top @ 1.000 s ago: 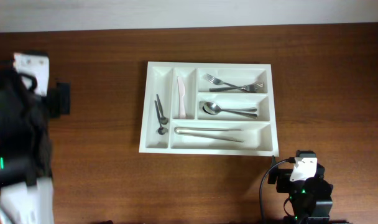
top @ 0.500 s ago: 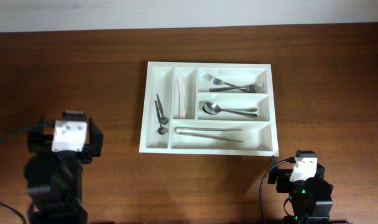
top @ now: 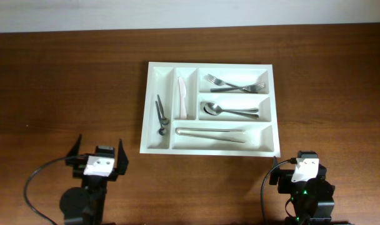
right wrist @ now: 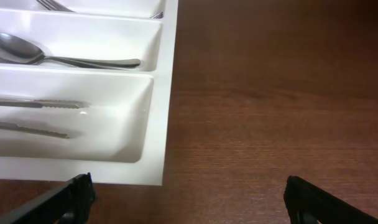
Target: Pack container
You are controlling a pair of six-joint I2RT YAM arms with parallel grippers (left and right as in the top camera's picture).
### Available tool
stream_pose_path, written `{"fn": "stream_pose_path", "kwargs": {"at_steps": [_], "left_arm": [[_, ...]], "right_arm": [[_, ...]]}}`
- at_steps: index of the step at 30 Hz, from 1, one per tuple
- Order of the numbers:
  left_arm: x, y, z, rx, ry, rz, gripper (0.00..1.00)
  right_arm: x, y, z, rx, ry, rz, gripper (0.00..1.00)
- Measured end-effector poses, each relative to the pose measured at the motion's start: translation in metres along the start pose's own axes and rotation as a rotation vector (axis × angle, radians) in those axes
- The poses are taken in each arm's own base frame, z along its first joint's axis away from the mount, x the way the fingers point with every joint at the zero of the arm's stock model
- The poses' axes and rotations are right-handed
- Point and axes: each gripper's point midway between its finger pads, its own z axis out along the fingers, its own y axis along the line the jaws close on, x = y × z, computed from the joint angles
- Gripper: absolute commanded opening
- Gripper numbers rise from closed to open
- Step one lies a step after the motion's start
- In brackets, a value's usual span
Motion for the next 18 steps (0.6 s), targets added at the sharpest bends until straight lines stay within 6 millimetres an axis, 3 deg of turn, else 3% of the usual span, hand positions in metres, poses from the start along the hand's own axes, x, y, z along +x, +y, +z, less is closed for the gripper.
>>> {"fn": "stream_pose_path", "kwargs": {"at_steps": [9, 18], "left_arm": [[0.028, -0.026, 0.001, 0.061, -0.008, -0.003, 0.99], [0.027, -0.026, 0.0, 0.056, -0.025, -0.001, 0.99]], "right_arm": [[0.0, 0.0, 0.0, 0.0, 0.0, 0.0, 0.99], [0.0, 0.0, 0.0, 0.0, 0.0, 0.001, 0.99]]}}
